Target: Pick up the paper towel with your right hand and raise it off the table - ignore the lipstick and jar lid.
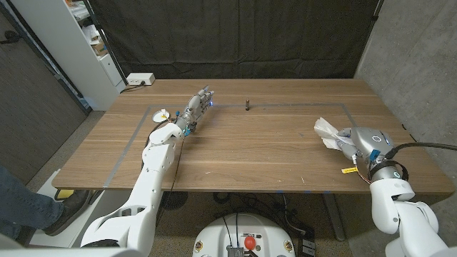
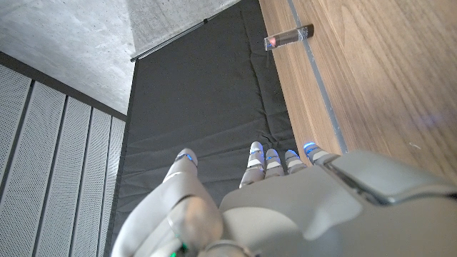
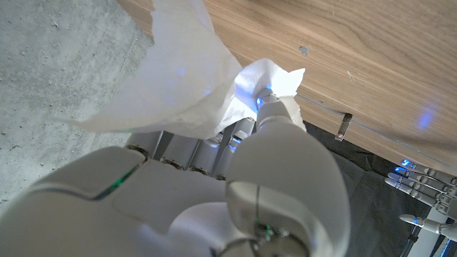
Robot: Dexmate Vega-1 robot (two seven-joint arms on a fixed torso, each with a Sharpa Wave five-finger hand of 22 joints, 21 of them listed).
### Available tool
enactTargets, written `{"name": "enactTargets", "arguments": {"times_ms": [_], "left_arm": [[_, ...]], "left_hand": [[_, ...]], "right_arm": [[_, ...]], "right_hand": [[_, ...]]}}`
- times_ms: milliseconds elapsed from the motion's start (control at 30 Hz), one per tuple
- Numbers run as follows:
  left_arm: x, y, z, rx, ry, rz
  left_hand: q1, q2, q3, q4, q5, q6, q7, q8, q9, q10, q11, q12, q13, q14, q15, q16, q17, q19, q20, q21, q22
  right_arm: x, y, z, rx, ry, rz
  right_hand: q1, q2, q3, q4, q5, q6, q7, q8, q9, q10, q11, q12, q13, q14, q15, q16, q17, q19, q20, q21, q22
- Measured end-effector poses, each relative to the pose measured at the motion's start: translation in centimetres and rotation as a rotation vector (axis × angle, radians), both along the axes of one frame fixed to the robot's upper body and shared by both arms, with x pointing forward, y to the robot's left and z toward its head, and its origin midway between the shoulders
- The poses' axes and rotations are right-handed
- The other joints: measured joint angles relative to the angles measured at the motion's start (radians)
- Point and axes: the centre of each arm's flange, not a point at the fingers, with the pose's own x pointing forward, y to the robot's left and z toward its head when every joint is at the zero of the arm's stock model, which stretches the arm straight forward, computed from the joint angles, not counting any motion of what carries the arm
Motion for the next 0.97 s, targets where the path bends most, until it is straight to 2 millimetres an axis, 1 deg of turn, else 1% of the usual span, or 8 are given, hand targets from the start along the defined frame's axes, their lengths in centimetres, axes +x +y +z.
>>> {"name": "enactTargets", "arguments": {"times_ms": [267, 467, 500, 767, 900, 967], "left_arm": [[-0.1, 0.1, -0.2, 0.000, 0.000, 0.001], [-0.3, 0.2, -0.1, 0.001, -0.004, 0.004], [-0.4, 0.2, -0.1, 0.002, -0.006, 0.005], [-0.6, 0.3, -0.1, 0.004, -0.005, 0.007], [-0.6, 0.3, -0.1, 0.004, -0.006, 0.008], [-0.6, 0.4, 0.0, 0.004, -0.007, 0.008]], "left_hand": [[0.000, 0.000, 0.000, 0.000, 0.000, 0.000, 0.000, 0.000, 0.000, 0.000, 0.000, 0.000, 0.000, 0.000, 0.000, 0.000, 0.000, 0.000, 0.000, 0.000, 0.000], [0.000, 0.000, 0.000, 0.000, 0.000, 0.000, 0.000, 0.000, 0.000, 0.000, 0.000, 0.000, 0.000, 0.000, 0.000, 0.000, 0.000, 0.000, 0.000, 0.000, 0.000], [0.000, 0.000, 0.000, 0.000, 0.000, 0.000, 0.000, 0.000, 0.000, 0.000, 0.000, 0.000, 0.000, 0.000, 0.000, 0.000, 0.000, 0.000, 0.000, 0.000, 0.000], [0.000, 0.000, 0.000, 0.000, 0.000, 0.000, 0.000, 0.000, 0.000, 0.000, 0.000, 0.000, 0.000, 0.000, 0.000, 0.000, 0.000, 0.000, 0.000, 0.000, 0.000], [0.000, 0.000, 0.000, 0.000, 0.000, 0.000, 0.000, 0.000, 0.000, 0.000, 0.000, 0.000, 0.000, 0.000, 0.000, 0.000, 0.000, 0.000, 0.000, 0.000, 0.000], [0.000, 0.000, 0.004, -0.003, 0.000, 0.000, 0.000, 0.000, 0.000, 0.000, 0.000, 0.000, 0.000, 0.000, 0.000, 0.000, 0.000, 0.000, 0.000, 0.000, 0.000]], "right_arm": [[-0.4, 0.0, 0.6, -0.008, -0.018, -0.001], [-0.6, -0.1, 1.2, -0.007, -0.033, 0.000], [-0.7, 0.0, 1.2, -0.005, -0.035, 0.006], [-0.9, 0.0, 1.6, 0.007, -0.049, 0.015], [-0.9, 0.0, 1.7, 0.013, -0.053, 0.020], [-1.0, 0.0, 1.8, 0.016, -0.055, 0.021]], "right_hand": [[0.000, 0.000, -0.002, 0.002, -0.004, 0.000, 0.000, -0.004, 0.000, 0.002, 0.002, 0.000, 0.000, 0.000, 0.000, 0.000, 0.000, 0.004, 0.004, -0.004, 0.000], [0.000, 0.000, -0.002, 0.002, -0.004, 0.005, 0.006, -0.004, 0.000, 0.002, 0.002, -0.006, 0.000, 0.000, 0.000, 0.000, 0.004, 0.004, 0.004, -0.004, 0.000], [0.004, 0.004, -0.002, 0.002, -0.004, 0.005, 0.006, -0.004, 0.000, 0.002, 0.002, -0.008, 0.000, 0.000, 0.000, 0.000, 0.004, 0.004, 0.004, -0.004, 0.000], [0.004, 0.004, -0.002, 0.002, -0.004, 0.005, 0.006, -0.008, 0.000, 0.006, 0.006, -0.008, 0.000, 0.000, 0.000, 0.000, 0.005, 0.004, 0.004, -0.004, 0.000], [0.004, 0.004, -0.002, 0.002, -0.011, 0.005, 0.006, -0.008, 0.005, 0.006, 0.006, -0.008, 0.000, 0.000, 0.000, -0.004, 0.005, 0.004, 0.004, -0.004, 0.000], [0.004, 0.004, -0.002, 0.002, -0.011, 0.005, 0.006, -0.008, 0.005, 0.006, 0.006, -0.008, 0.000, 0.000, 0.000, -0.004, 0.005, 0.004, 0.004, -0.004, 0.000]]}}
